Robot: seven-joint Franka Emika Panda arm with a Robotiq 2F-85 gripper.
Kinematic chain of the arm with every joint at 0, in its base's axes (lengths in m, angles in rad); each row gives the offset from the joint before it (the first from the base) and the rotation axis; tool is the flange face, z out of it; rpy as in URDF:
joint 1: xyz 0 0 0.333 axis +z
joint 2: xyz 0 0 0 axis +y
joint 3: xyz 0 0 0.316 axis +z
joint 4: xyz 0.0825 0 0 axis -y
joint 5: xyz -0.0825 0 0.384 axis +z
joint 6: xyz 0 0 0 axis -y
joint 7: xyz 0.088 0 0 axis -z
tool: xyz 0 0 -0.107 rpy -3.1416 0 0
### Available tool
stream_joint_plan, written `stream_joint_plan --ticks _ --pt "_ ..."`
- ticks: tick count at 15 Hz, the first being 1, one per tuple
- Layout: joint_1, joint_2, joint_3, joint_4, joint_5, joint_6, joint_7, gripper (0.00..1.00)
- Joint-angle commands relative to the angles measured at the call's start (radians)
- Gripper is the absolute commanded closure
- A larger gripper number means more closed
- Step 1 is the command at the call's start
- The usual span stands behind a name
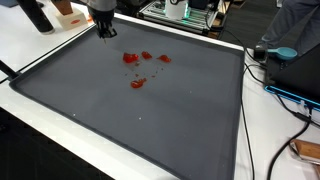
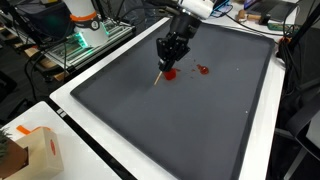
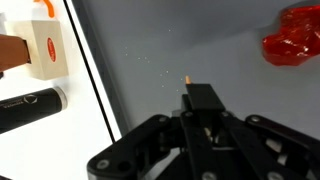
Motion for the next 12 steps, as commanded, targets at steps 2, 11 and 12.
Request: stream_joint_plan --ticks 2,11,12 --pt "0.033 0.051 -0.026 0.015 -0.096 0.004 0.101 0.97" --pt "0.046 0.117 -0.011 0.028 -0.131 -0.014 0.154 0.97" --pt "0.047 0.12 -0.009 0.027 -0.128 -0.011 0.149 0.97"
